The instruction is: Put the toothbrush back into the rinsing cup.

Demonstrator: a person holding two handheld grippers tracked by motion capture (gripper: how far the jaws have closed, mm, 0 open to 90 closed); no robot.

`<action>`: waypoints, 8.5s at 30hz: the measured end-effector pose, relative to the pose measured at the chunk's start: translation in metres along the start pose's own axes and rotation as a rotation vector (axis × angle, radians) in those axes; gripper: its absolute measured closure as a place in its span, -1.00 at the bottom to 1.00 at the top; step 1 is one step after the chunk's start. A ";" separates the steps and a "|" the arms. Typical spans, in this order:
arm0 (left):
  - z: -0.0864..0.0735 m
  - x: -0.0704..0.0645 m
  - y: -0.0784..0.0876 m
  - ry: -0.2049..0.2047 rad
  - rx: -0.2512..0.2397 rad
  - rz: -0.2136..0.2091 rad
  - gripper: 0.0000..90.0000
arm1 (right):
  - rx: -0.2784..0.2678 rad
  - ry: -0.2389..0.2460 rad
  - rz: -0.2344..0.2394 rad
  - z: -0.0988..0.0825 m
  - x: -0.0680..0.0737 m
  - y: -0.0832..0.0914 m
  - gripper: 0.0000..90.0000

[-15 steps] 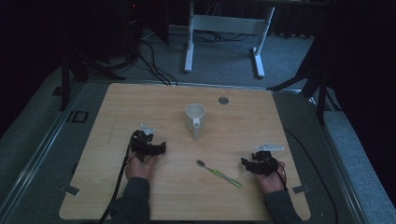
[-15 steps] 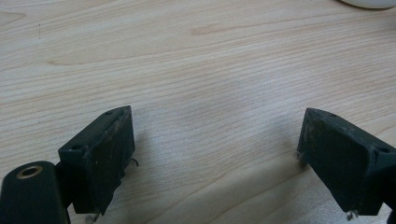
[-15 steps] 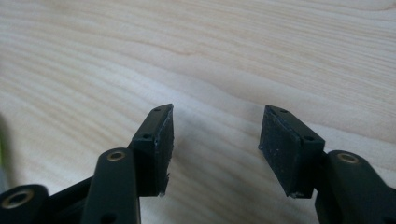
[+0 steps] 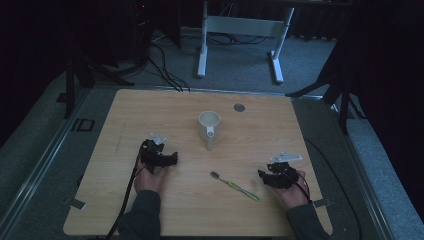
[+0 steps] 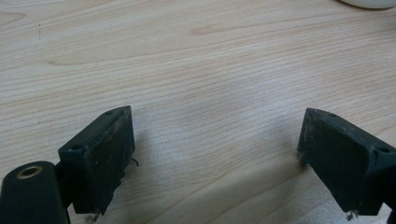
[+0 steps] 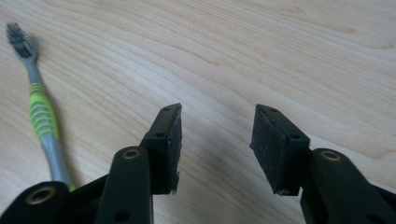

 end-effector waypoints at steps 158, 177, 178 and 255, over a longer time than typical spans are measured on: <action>0.000 -0.001 0.000 0.010 -0.001 0.009 -0.74 | 0.580 0.505 0.199 0.042 0.103 -0.047 0.74; 0.000 -0.001 0.000 0.010 -0.001 0.008 -0.74 | 0.500 0.415 0.239 0.053 0.089 -0.033 0.75; 0.000 -0.001 0.000 0.011 -0.001 0.008 -0.74 | 0.492 0.411 0.241 0.054 0.089 -0.032 0.75; 0.000 -0.001 0.000 0.010 -0.001 0.009 -0.74 | 0.068 0.034 0.275 0.087 0.053 -0.018 0.75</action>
Point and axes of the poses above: each handheld gripper's, and its own axes: y roughly backward along the jaws, z roughly out of its top, x roughly to its left, the point moved 4 cm from there along -y, roughly forward along the jaws, and after that the axes turned 2 degrees about -y, right-handed, at the moved point
